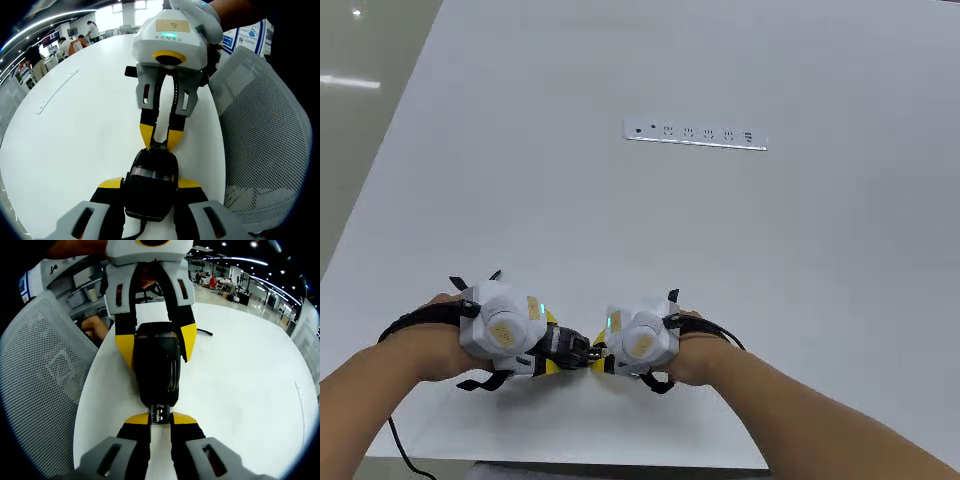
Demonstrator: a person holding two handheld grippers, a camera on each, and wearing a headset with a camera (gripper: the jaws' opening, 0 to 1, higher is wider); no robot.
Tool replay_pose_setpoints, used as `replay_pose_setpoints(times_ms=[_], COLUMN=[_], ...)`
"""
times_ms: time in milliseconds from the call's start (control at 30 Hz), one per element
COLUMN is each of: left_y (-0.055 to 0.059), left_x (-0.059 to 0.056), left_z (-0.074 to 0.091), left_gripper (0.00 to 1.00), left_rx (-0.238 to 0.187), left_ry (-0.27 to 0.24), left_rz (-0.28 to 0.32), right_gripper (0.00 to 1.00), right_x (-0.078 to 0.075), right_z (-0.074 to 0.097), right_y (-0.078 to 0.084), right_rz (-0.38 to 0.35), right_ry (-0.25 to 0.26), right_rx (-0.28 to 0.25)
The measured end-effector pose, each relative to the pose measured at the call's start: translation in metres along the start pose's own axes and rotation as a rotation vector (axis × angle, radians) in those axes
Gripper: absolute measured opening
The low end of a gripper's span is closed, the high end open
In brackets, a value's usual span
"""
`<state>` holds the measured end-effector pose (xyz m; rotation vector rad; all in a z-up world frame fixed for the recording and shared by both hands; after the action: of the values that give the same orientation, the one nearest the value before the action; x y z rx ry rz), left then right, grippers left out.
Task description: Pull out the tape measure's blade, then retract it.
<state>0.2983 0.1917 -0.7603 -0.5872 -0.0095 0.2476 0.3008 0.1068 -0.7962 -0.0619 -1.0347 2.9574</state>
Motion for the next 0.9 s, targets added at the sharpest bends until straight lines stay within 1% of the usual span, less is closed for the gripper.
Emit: replay_pose_setpoints(times_ms=[67,300,800,900], left_y=[0.000,0.000,0.000,0.001], left_x=[0.000,0.000,0.000,0.000], left_z=[0.000,0.000,-0.001,-0.001], left_gripper=[0.34,0.34,0.34,0.34], left_rx=[0.001,0.004,-0.001,-0.003], left_ry=[-0.001,0.005,0.014,0.010], left_rz=[0.000,0.004,0.002,0.002], right_gripper=[0.13,0.13,0.13,0.13], right_x=[-0.001,-0.001,-0.001,-0.001], right_z=[0.002,0.008,0.019,0.022], right_y=[0.003,0.009,0.021,0.024], right_rz=[0.002,-0.025,-0.058,-0.075], right_ry=[0.002,0.010,0.017,0.020], right_rx=[-0.001,-0.009,0.008,0.005])
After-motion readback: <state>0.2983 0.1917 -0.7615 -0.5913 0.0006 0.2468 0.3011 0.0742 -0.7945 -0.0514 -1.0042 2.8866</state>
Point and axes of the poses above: the centre of the closed fingertips' face, and the gripper's own axes: z roughly backward along the fingers, x roughly to its left, y roughly out of its underside, the point moved 4 cm from there along z, roughly backward along the fingers, and after that the axes turned 4 degrees about y, right-handed, at the moved point
